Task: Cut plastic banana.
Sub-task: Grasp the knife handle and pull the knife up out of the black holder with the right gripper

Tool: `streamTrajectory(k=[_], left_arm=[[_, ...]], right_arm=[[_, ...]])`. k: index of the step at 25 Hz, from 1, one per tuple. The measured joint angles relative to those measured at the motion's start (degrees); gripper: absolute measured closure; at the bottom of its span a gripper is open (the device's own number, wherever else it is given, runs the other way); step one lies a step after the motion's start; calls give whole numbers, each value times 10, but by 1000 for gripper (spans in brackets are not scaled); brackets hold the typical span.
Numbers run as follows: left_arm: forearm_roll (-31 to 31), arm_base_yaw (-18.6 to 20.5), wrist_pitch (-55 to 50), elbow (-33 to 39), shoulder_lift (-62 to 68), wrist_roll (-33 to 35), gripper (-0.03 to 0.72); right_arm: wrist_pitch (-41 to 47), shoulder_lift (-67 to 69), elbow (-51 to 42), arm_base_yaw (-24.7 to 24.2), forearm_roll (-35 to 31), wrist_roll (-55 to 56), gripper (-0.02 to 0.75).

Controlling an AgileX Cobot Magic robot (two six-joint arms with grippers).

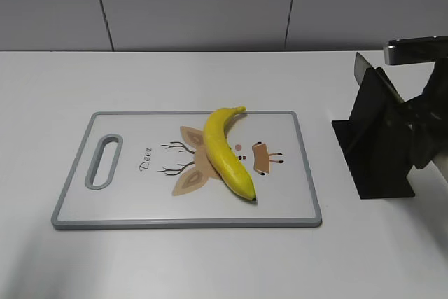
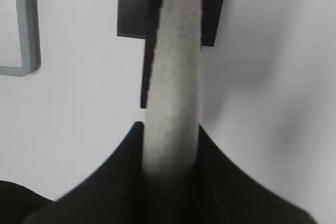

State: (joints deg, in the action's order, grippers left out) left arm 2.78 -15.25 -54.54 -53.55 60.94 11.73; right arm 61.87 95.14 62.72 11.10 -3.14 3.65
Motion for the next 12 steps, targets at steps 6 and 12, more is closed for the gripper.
streamTrajectory(k=[6, 12], left_arm=[[0, 0, 1, 0, 0, 0, 136], [0, 0, 9, 0, 0, 0, 136]], right_arm=[[-2, -39, 1, -1, 2, -1, 555], [10, -92, 25, -2, 8, -50, 557]])
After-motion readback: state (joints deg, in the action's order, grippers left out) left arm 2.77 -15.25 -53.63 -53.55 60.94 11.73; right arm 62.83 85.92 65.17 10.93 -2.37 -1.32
